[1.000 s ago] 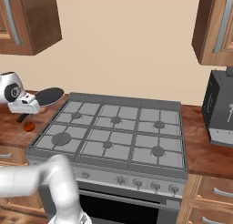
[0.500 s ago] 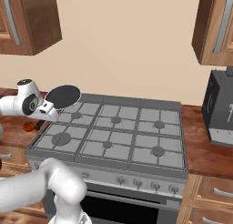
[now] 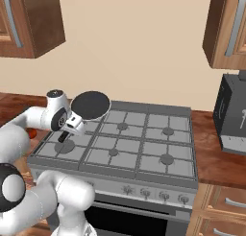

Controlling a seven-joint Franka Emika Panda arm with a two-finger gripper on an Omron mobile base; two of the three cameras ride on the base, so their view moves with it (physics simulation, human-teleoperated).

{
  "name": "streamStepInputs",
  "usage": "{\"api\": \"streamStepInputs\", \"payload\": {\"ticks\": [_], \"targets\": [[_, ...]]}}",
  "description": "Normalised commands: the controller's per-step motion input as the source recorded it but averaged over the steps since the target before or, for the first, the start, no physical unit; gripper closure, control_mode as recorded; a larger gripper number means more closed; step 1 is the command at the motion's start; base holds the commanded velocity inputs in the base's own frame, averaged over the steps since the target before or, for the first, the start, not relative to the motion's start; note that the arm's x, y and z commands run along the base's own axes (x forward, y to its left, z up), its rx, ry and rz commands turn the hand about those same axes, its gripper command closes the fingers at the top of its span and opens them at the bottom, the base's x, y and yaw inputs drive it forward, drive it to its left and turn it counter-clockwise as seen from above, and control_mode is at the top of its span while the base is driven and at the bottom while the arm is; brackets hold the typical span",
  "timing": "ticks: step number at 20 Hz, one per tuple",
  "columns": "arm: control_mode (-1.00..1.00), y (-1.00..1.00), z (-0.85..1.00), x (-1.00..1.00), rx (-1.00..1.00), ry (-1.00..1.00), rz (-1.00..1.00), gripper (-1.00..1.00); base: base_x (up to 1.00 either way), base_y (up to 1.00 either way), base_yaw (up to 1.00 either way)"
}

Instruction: Place the pan on the rear right burner on the stove. Then place the tomato and the onion in the pan and turn on the rear right burner.

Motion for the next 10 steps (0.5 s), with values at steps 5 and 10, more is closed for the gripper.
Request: {"api": "streamStepInputs", "payload": {"ticks": [5,10], "targets": [[-1.00,-0.85,0.22,0.00,0.06,0.00,-0.18,1.00,0.00,0.00,0.00],[-1.00,-0.75,0.22,0.04,0.01,0.02,-0.25,1.00,0.00,0.00,0.00]]}}
